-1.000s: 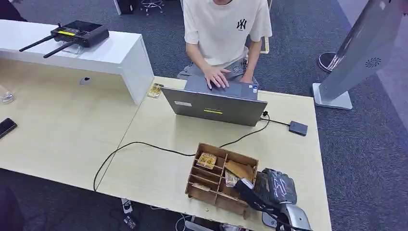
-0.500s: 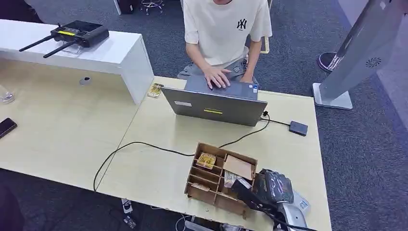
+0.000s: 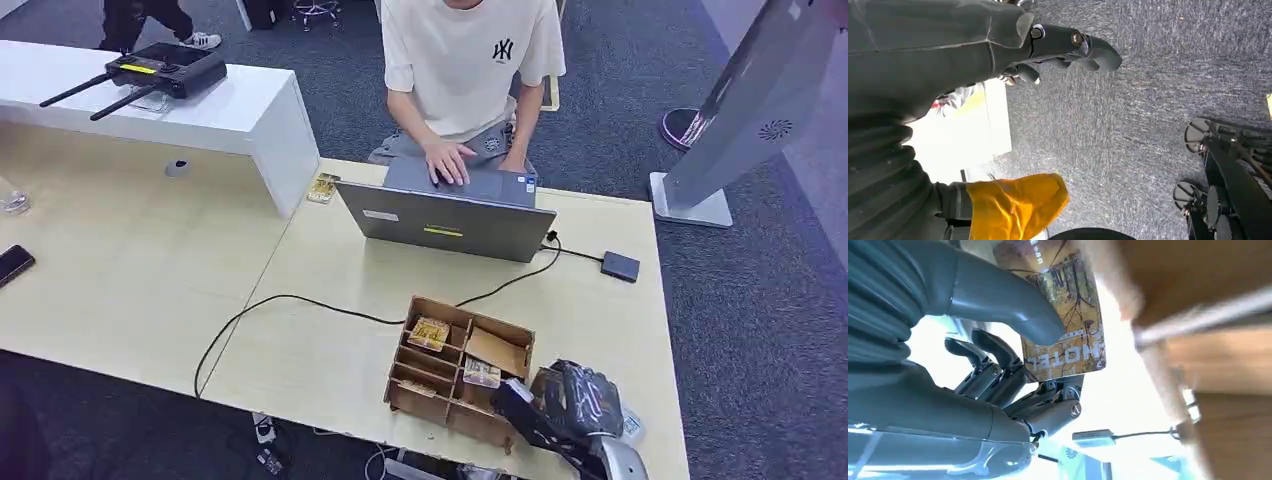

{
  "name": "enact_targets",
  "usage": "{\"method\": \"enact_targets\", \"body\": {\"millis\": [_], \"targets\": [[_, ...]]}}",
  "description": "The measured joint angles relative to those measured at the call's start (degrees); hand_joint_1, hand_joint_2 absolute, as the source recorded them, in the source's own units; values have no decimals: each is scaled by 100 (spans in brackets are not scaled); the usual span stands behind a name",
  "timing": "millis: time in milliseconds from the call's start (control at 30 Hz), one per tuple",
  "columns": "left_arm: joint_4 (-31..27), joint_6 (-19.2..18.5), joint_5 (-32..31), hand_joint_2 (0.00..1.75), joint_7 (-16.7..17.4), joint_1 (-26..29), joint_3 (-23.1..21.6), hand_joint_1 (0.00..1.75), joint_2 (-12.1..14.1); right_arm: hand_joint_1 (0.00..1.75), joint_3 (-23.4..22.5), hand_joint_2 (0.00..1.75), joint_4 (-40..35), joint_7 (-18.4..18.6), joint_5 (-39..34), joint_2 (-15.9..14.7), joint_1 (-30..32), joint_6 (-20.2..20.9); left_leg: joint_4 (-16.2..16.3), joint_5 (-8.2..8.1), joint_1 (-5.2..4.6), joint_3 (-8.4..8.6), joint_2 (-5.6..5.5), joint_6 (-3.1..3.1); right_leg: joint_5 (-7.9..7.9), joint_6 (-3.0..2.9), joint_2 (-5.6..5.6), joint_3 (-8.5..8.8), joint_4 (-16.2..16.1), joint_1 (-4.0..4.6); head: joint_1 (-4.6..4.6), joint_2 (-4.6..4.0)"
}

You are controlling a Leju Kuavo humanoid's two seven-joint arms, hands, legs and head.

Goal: Pass the card to the sensor for recognition and then transmit it.

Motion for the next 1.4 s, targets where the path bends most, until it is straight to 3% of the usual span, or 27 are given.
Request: {"method": "enact_targets", "body": {"millis": [400, 1100, 1233, 1400], "targets": [[0, 4, -57, 175, -50, 0, 0, 0, -13, 175, -289, 175, -450, -22, -186, -90, 243, -219, 0, 0, 1, -4, 0, 0, 0, 0, 0, -4, 0, 0, 0, 0], [0, 24, -181, 175, -101, -6, 0, 0, -50, 175, -725, 175, -1468, -443, -634, -127, 421, -579, 0, 0, 1, -8, 0, 0, 0, 0, 0, -8, 1, 0, 0, 0], [0, 33, -199, 175, -125, -7, 0, 0, -59, 175, -730, 175, -1725, -586, -566, -125, 459, -857, 0, 0, 1, -8, 0, 0, 0, 0, 0, -8, 1, 0, 0, 0], [0, 74, -254, 175, -166, -8, 0, 0, -87, 175, -756, 175, -2219, -890, -396, 18, 568, -1624, 0, 0, 1, -9, 0, 0, 0, -1, 0, -10, 1, 0, 0, 0]]}}
